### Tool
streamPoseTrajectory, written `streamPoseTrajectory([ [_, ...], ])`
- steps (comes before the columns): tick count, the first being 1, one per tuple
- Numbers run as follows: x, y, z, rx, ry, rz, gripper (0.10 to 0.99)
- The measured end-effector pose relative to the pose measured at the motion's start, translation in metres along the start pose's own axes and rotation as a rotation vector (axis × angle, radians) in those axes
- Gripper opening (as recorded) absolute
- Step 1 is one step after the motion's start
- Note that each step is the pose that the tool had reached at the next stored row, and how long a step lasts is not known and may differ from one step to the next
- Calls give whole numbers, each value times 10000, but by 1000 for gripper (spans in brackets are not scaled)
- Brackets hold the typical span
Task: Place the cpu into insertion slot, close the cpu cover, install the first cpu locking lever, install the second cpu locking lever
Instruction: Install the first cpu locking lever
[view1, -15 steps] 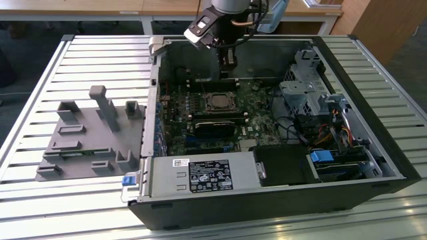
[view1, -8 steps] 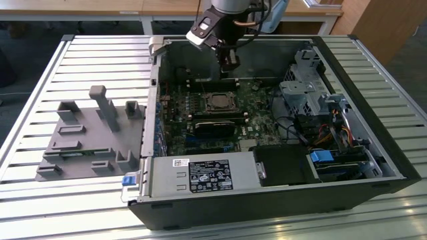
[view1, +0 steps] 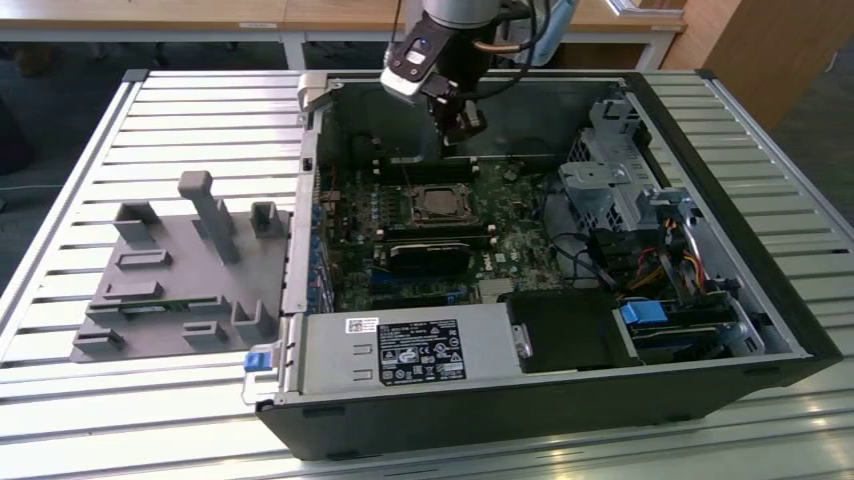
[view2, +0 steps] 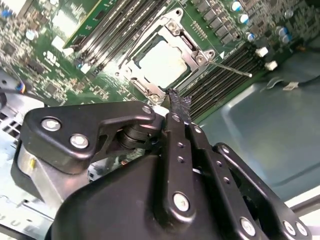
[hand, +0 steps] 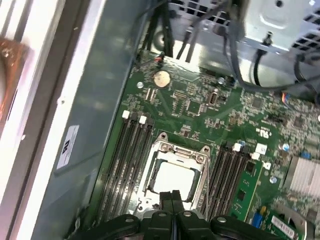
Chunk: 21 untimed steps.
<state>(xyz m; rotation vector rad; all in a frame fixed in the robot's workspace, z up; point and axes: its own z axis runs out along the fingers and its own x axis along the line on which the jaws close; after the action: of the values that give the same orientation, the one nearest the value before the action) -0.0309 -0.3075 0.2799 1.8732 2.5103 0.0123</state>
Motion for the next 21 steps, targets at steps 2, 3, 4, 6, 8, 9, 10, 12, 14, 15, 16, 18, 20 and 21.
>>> streamPoseTrajectory([
  [2,1,1,2,-2,5,-283,122],
  [3,1,1,3,-2,6,-435,122],
  [4,1,0,3,-2,7,-602,122],
  [6,1,0,5,-3,11,-936,122],
  [8,1,0,5,-3,14,-1246,122],
  [9,1,1,6,-4,17,-1415,122],
  [10,1,1,6,-6,20,-1588,122],
  [12,1,1,6,-7,24,-1948,122],
  [14,1,0,6,-7,28,-2308,122],
  [15,1,1,6,-8,31,-2497,122],
  [16,1,1,6,-9,33,-2679,122],
  [18,1,0,6,-9,37,-3037,122],
  [20,1,1,6,-11,41,-3396,122],
  [21,1,1,6,-11,43,-3578,122],
])
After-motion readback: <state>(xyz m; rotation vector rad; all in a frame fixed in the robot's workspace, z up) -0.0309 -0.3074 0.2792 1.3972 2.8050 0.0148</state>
